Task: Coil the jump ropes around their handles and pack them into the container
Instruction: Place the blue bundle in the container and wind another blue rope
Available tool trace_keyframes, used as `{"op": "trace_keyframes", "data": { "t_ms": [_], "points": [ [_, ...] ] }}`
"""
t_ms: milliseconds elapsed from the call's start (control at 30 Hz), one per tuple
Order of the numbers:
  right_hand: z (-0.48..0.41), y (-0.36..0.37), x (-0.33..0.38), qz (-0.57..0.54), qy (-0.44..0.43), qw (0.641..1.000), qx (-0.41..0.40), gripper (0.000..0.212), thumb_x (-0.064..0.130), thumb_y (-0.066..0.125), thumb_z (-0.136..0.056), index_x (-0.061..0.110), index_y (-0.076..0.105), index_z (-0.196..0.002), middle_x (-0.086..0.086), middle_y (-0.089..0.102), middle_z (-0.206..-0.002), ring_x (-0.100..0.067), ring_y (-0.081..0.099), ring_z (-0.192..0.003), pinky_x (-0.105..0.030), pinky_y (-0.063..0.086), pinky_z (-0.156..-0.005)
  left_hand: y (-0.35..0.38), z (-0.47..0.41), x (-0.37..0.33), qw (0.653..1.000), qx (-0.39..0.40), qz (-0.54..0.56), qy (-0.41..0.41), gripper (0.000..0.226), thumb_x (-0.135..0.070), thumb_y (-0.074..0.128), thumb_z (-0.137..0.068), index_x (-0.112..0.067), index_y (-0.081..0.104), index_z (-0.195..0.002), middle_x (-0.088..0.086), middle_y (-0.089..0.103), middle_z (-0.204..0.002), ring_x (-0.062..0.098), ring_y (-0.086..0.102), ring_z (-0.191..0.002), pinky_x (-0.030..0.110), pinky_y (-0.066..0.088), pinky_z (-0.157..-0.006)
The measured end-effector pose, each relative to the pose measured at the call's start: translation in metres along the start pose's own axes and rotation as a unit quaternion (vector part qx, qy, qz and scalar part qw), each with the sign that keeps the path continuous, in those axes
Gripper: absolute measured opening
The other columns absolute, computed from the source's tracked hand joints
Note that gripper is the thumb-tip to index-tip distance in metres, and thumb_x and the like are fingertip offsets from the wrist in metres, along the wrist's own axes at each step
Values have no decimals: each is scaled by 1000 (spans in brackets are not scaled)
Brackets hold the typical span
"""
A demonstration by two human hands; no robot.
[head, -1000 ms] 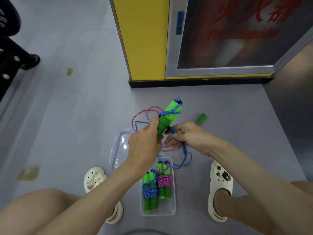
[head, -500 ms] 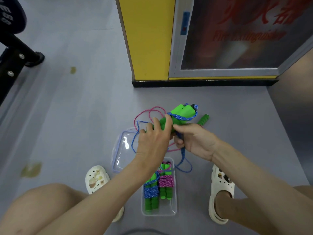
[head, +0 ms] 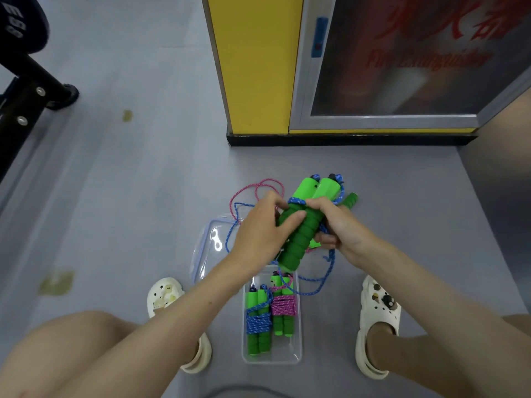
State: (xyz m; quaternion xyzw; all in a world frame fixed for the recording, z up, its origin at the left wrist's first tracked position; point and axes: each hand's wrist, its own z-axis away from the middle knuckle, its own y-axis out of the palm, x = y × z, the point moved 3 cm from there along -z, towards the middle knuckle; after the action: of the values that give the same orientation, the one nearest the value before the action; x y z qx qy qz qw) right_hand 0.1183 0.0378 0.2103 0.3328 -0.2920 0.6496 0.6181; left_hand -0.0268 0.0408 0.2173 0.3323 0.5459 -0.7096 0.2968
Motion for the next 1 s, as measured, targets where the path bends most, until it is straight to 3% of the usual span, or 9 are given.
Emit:
{"op": "trace_keyframes", "data": {
  "t_ms": [67, 167, 300, 433, 533, 600, 733, 900, 1000],
  "points": [
    [2, 3, 0, -20, 4, 999, 27, 30, 37, 51, -89, 13, 51, -71, 0, 44, -49, -8, 26, -34, -21, 22, -38, -4, -2, 4, 988, 19, 125, -92, 35, -46, 68, -82, -18, 49, -94, -3, 55, -82, 8, 51, -67, 20, 42, -56],
    [4, 4, 7, -39, -8, 998, 41, 27, 33, 46, -92, 16, 49, -71, 1, 36, -55, -7, 23, -37, -21, 19, -41, 6, 11, -3, 900, 170, 346, -206, 46, -44, 68, -76, -14, 54, -109, 3, 67, -94, 13, 66, -74, 24, 53, -58],
    [6, 3, 11, -37, -18, 998, 47, 33, 35, 42, -94, 15, 54, -70, 4, 40, -48, -7, 22, -36, -25, 21, -45, 7, 21, -15, 831, 279, 440, -195, 33, -17, 63, -84, -5, 63, -114, 13, 71, -94, 27, 70, -81, 30, 56, -62],
    [3, -1, 13, 24, -33, 999, 27, 42, 47, 53, -91, 7, 62, -80, -1, 49, -47, -11, 34, -42, -26, 31, -47, 4, 13, -9, 841, 244, 442, -196, 19, -5, 59, -88, -3, 64, -107, 16, 71, -91, 29, 71, -78, 32, 58, -65],
    [0, -9, 15, 130, -48, 990, -1, 47, 46, 60, -87, -1, 67, -93, -25, 70, -88, -25, 54, -72, -43, 51, -74, 2, 10, -6, 859, 209, 423, -199, 12, -5, 61, -88, -6, 65, -100, 17, 70, -87, 26, 70, -71, 31, 58, -60],
    [1, -15, 16, 157, -36, 987, 12, 26, 34, 66, -86, 10, 69, -93, -29, 66, -99, -25, 53, -80, -43, 50, -77, -1, 8, -5, 863, 190, 422, -204, 12, -3, 61, -88, -5, 65, -99, 17, 69, -85, 23, 70, -66, 27, 55, -55],
    [0, -24, 16, 205, -36, 978, 18, 7, 15, 69, -85, 22, 70, -85, -12, 63, -80, -15, 49, -65, -20, 35, -51, -4, 7, -1, 887, 192, 369, -202, 18, -6, 65, -86, -7, 65, -104, 16, 71, -87, 28, 70, -72, 31, 58, -61],
    [-1, -25, 12, 202, -52, 978, -26, 18, 19, 59, -93, 17, 69, -79, 7, 66, -69, -8, 55, -68, -21, 45, -71, -3, 7, 3, 913, 184, 311, -186, 19, -7, 70, -83, -9, 64, -101, 12, 73, -87, 26, 71, -73, 31, 58, -65],
    [-3, -28, 10, 178, -35, 983, -25, 24, 23, 57, -94, 14, 70, -77, -1, 67, -72, -11, 58, -68, -24, 49, -74, -3, 3, 3, 934, 156, 274, -170, 22, -7, 70, -83, -6, 63, -103, 15, 71, -90, 24, 70, -71, 28, 57, -61]
  ]
}}
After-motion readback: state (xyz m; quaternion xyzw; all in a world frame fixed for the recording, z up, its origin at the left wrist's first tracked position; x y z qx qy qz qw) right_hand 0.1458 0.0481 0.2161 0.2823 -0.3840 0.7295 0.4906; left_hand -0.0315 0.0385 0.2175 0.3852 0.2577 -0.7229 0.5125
